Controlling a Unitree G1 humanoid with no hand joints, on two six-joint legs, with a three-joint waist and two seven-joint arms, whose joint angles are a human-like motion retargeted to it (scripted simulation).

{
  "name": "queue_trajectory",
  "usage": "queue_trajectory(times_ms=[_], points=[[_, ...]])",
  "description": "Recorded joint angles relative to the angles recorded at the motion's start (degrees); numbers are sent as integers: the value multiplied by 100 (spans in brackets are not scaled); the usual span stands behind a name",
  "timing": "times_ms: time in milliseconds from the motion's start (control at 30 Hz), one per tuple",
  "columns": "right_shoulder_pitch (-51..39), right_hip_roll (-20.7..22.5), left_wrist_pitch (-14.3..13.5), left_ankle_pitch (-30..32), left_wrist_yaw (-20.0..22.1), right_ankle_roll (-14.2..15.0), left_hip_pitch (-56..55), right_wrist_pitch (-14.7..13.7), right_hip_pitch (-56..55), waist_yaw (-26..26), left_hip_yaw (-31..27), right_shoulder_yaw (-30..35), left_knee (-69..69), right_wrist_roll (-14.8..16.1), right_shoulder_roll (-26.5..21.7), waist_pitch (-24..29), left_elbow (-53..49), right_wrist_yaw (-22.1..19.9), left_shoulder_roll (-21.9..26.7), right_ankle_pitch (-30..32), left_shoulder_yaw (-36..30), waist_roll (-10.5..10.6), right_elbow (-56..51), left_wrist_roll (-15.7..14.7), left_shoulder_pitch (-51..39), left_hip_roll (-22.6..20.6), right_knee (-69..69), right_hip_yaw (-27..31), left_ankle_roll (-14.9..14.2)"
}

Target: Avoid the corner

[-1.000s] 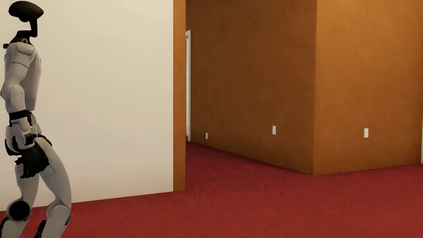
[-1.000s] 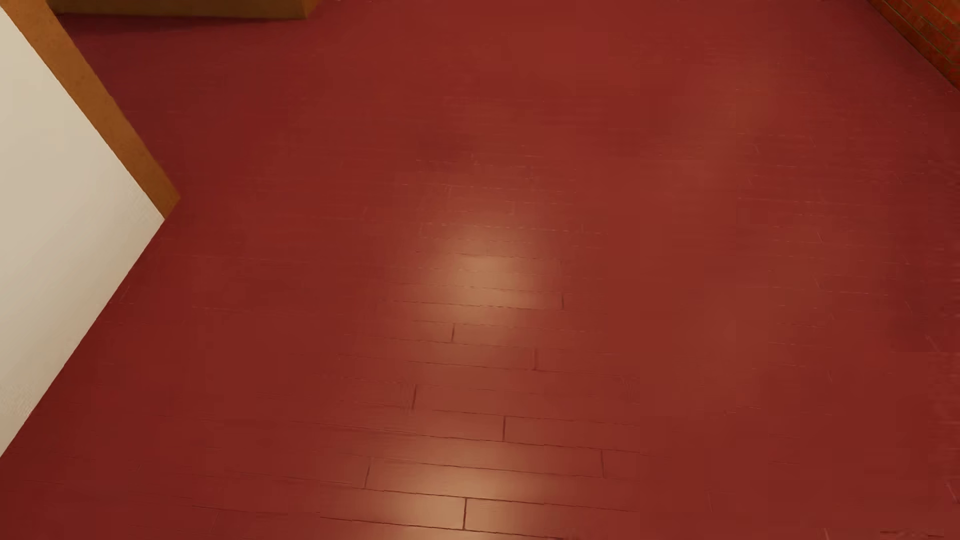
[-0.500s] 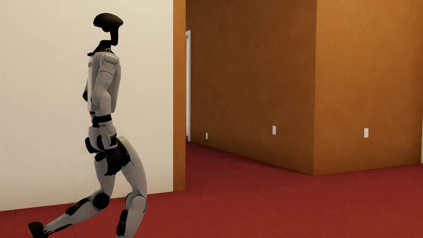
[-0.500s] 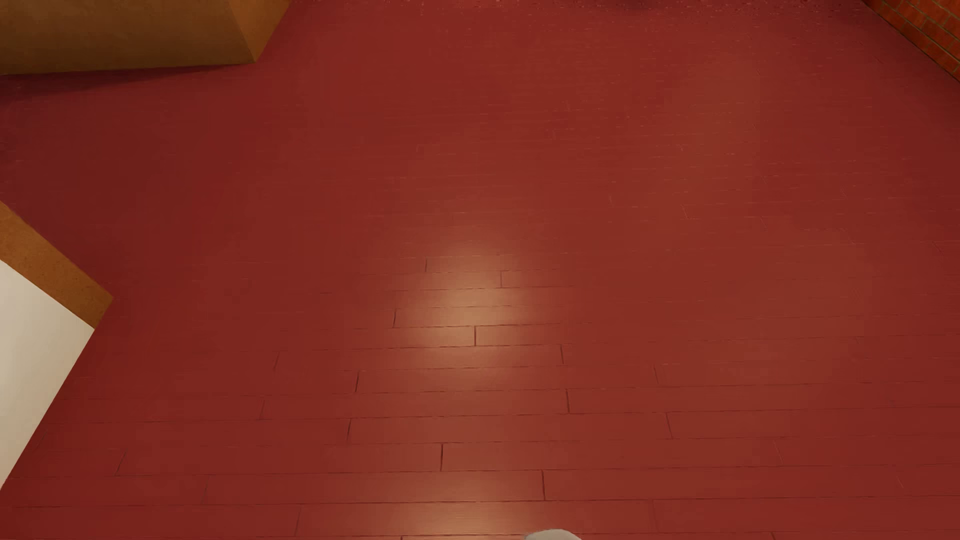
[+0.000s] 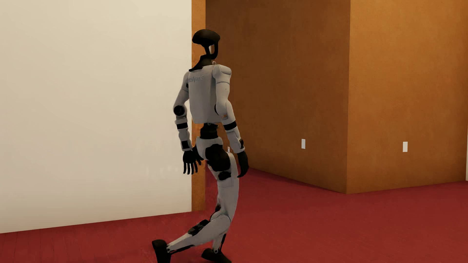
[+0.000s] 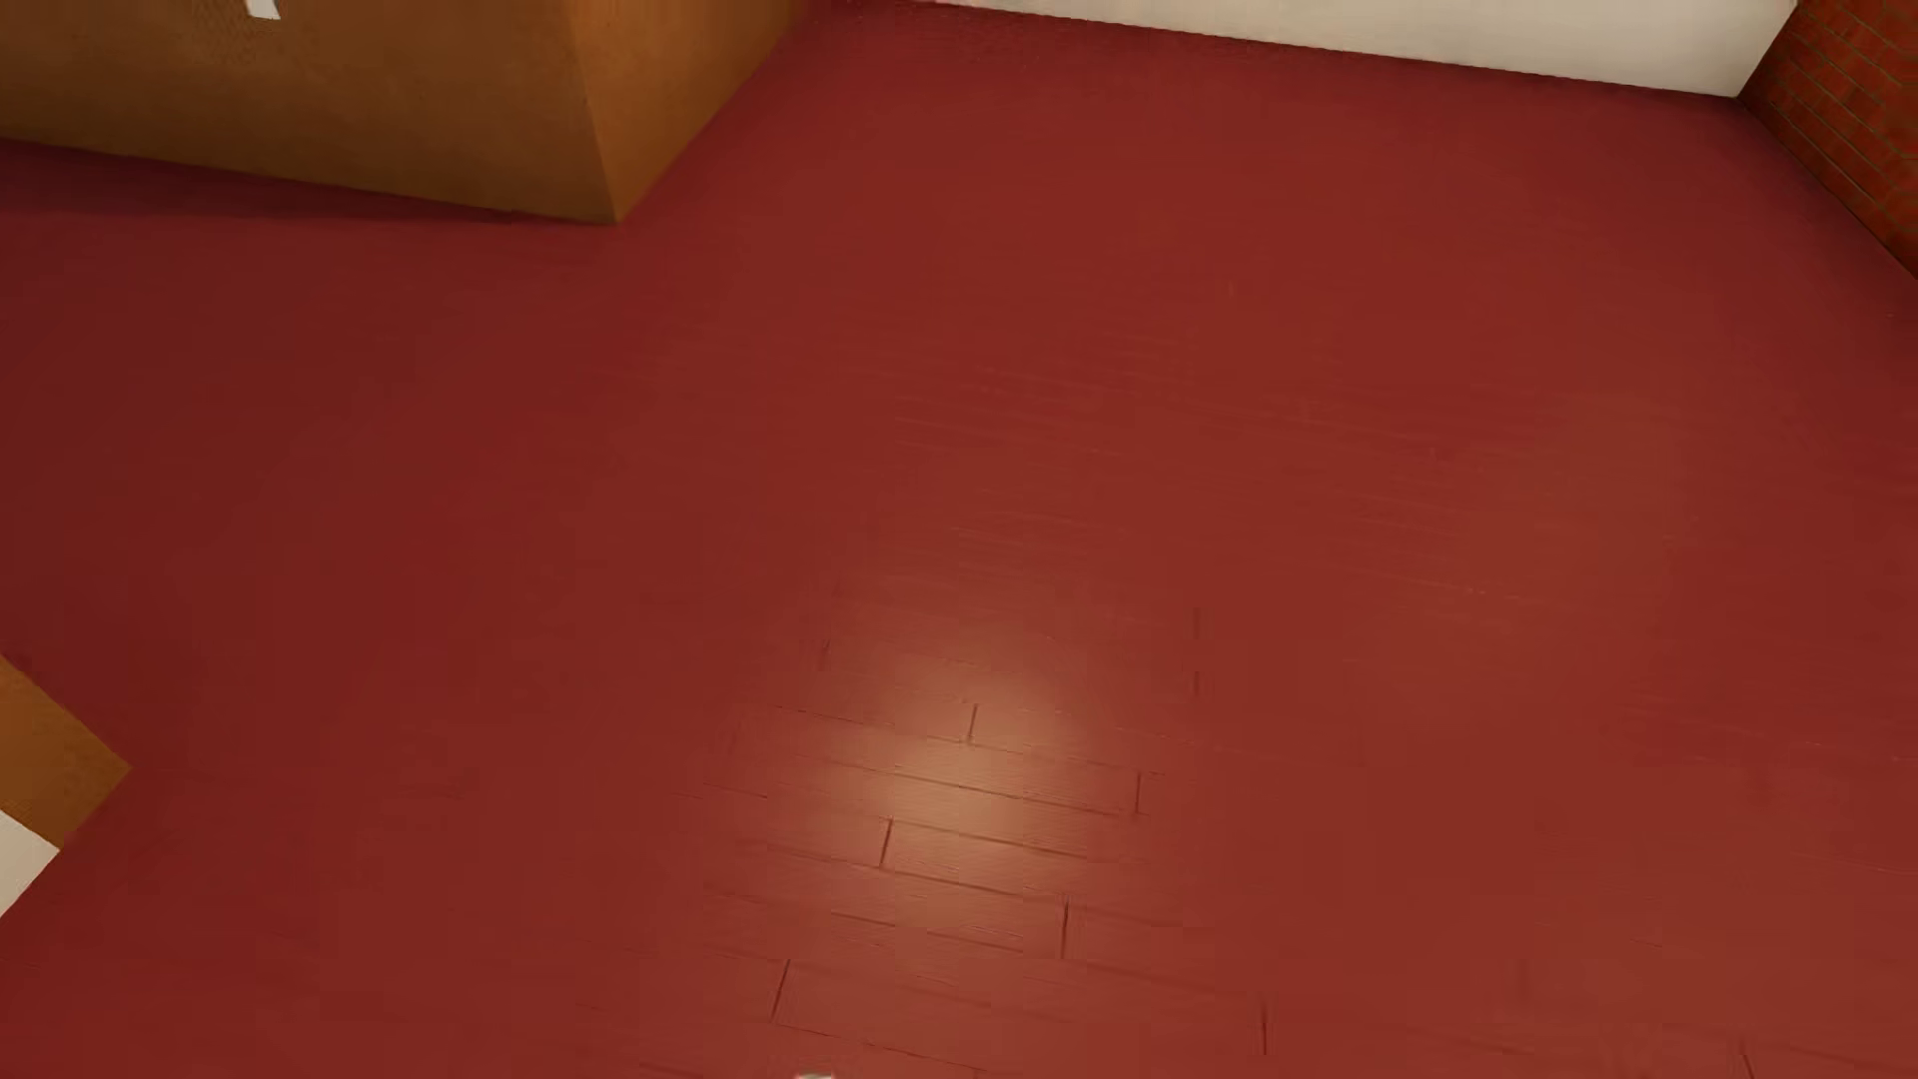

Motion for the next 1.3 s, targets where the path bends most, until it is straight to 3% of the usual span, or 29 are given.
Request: queue_trajectory(times_ms=[67,133,200,267,300,333,367,400,433,467,533,600,633,667,700,733,767,800,833,867,933,967,1033,1100,1133,1200,1233,1267,1300], points=[[206,37,0,-818,0,0,1122,0,-1045,-658,0,208,-414,0,-51,82,-206,0,27,-1593,-23,227,118,0,-305,106,853,0,0],[498,52,0,-1715,0,0,2126,0,-1834,-1385,0,181,-934,0,-106,18,-489,0,142,-1918,-180,491,204,0,-734,278,-191,0,0],[676,12,0,-2562,0,0,3065,0,-2280,-1795,0,111,-1423,0,-213,-8,-722,0,225,-1552,84,688,336,0,-1124,477,-2097,0,0],[704,-33,0,-3260,0,0,3625,0,-2581,-2034,0,241,-1580,0,-254,-192,-874,0,307,-545,576,716,501,0,-1476,538,-3917,0,0],[712,-40,0,-3337,0,0,3807,0,-2813,-2030,0,214,-1574,0,-264,-278,-893,0,301,-9,821,768,583,0,-1597,528,-6289,0,0],[705,-40,0,-3196,0,0,3969,0,-3045,-2182,0,309,-1449,0,-292,-283,-1040,0,395,-470,862,805,577,0,-1657,649,-4361,0,0],[663,127,0,-2849,0,0,4213,0,-3149,-2343,0,411,-1208,0,-308,-212,-1193,0,399,-411,1179,897,656,0,-1537,823,-3830,0,0],[665,248,0,-2118,0,0,4141,0,-3267,-2450,0,441,-613,0,-302,-304,-1106,0,292,-122,1337,1006,765,0,-1415,989,-3320,0,0],[646,536,0,-949,0,0,3928,0,-3093,-2479,0,426,422,0,-291,-267,-922,0,107,-326,1396,1195,911,0,-1230,1248,-2852,0,0],[569,731,0,-19,0,0,3255,0,-2882,-2345,0,324,1896,0,-251,-272,-833,0,42,-635,1310,1175,952,0,-1070,1216,-2775,0,0],[455,901,0,-366,0,0,1895,0,-1926,-1996,0,212,4189,0,-222,-49,-614,0,-35,-1051,742,1125,645,0,-996,1298,-3045,0,0],[284,749,0,-241,0,0,787,0,-1072,-1246,0,245,3635,0,-228,19,-794,0,-18,-1192,607,798,158,0,-583,1099,-3507,0,0],[178,623,0,258,0,0,495,0,-592,-961,0,256,2458,0,-307,69,-280,0,-110,-1275,311,734,-59,0,-548,1019,-3711,0,0],[114,628,0,510,0,0,160,0,-261,-694,0,112,1116,0,-319,-9,-127,0,-167,-1378,532,698,-318,0,-371,1022,-3951,0,0],[73,612,0,-83,0,0,92,0,215,-532,0,11,-280,0,-365,-61,22,0,-164,-1562,559,682,-536,0,-238,959,-4181,0,0],[4,720,0,-2096,0,0,107,0,567,-449,0,-185,-1017,0,-437,-163,46,0,-127,-1804,392,754,-744,0,-140,912,-4355,0,0],[-23,753,0,-474,0,0,-16,0,764,-392,0,-358,-3057,0,-518,-309,49,0,-67,-2133,264,789,-892,0,-10,958,-4359,0,0],[-56,838,0,-254,0,0,-129,0,935,-320,0,-513,-3222,0,-554,-354,108,0,-37,-2342,139,832,-893,0,105,958,-4336,0,0],[-9,812,0,-2232,0,0,-321,0,1104,-225,0,-711,-1158,0,-521,-304,183,0,-20,-2375,45,758,-838,0,160,862,-4168,0,0],[81,750,0,-1568,0,0,-341,0,1196,-201,0,-900,-964,0,-467,-303,239,0,5,-2131,37,668,-686,0,221,664,-3785,0,0],[290,202,0,57,0,0,-218,0,571,-343,0,-909,-541,0,-276,-210,408,0,50,-247,67,307,-239,0,304,118,-1494,0,0],[390,36,0,185,0,0,-20,0,-88,-455,0,-871,-353,0,-246,-142,367,0,74,-327,163,270,-105,0,262,-68,-199,0,0],[454,2,0,-203,0,0,817,0,-1255,-734,0,-609,-546,0,-234,63,118,0,94,-1220,476,439,172,0,103,-110,206,0,0],[652,72,0,-929,0,0,1512,0,-1830,-1388,0,-537,-688,0,-345,98,-370,0,186,-1398,539,772,211,0,-131,-76,-1705,0,0],[829,41,0,-1300,0,0,1826,0,-1967,-1532,0,-656,-833,0,-388,42,-516,0,183,-1143,704,901,187,0,-254,-49,-2944,0,0],[1100,-85,0,-2032,0,0,2141,0,-2315,-1689,0,-652,-806,0,-383,-157,-894,0,304,1839,1103,1065,226,0,-462,40,-4321,0,0],[1246,-237,0,-2433,0,0,2422,0,-2410,-1801,0,-611,-705,0,-374,-188,-1051,0,399,2253,1228,1032,239,0,-529,46,-4135,0,0],[1378,-294,0,-2633,0,0,2757,0,-2258,-1935,0,-674,-474,0,-369,-108,-1180,0,458,1544,1272,1031,217,0,-564,47,-3623,0,0],[1299,-147,0,-2380,0,0,2651,0,-2147,-2075,0,-509,2,0,-390,-108,-1211,0,423,663,1369,1151,341,0,-598,147,-3418,0,0]])
